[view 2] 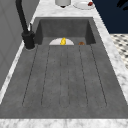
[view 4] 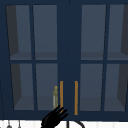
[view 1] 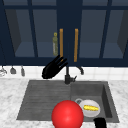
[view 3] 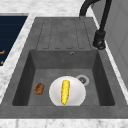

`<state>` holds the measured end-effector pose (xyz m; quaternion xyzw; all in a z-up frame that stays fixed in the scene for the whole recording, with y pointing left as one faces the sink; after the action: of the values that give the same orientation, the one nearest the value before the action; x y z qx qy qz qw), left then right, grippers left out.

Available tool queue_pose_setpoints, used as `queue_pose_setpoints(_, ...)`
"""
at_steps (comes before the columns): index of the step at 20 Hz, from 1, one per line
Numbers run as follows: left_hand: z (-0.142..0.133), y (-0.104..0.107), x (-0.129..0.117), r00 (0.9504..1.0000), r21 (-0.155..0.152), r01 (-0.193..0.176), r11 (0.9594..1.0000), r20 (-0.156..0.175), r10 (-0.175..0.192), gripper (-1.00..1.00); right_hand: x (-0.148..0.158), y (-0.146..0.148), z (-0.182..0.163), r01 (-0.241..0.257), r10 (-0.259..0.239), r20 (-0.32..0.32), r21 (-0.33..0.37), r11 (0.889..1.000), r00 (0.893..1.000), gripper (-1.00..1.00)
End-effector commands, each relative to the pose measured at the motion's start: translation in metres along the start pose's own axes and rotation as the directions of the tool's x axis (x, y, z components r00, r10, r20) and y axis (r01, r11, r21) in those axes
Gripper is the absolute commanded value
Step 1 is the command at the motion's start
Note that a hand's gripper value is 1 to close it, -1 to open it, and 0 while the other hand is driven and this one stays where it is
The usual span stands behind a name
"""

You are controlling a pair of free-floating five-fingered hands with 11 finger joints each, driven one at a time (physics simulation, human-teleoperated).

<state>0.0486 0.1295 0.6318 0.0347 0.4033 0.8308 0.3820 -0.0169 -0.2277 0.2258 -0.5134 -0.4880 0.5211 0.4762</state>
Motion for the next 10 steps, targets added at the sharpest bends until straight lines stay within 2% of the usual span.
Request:
queue_pose_setpoints(1, 0.005, -0.002, -0.006, 0.9924, -0.056, -0.06, 0.9966, 0.104, 0.066, -1.0, 0.0, 0.0, 0.0, 0.0, 0.0, 0.0, 0.0, 1.0, 1.0, 0.0)
queue_pose_setpoints(5, 0.01, 0.001, -0.011, 0.9883, -0.06, -0.082, 0.9949, 0.124, 0.089, -1.0, 0.0, 0.0, 0.0, 0.0, 0.0, 0.0, 0.0, 1.0, 1.0, 0.0)
queue_pose_setpoints(10, 0.01, 0.013, -0.023, 0.9842, -0.038, -0.127, 0.9912, 0.12, 0.13, -1.0, 0.0, 0.0, 0.0, 0.0, 0.0, 0.0, 0.0, 1.0, 1.0, 0.0)
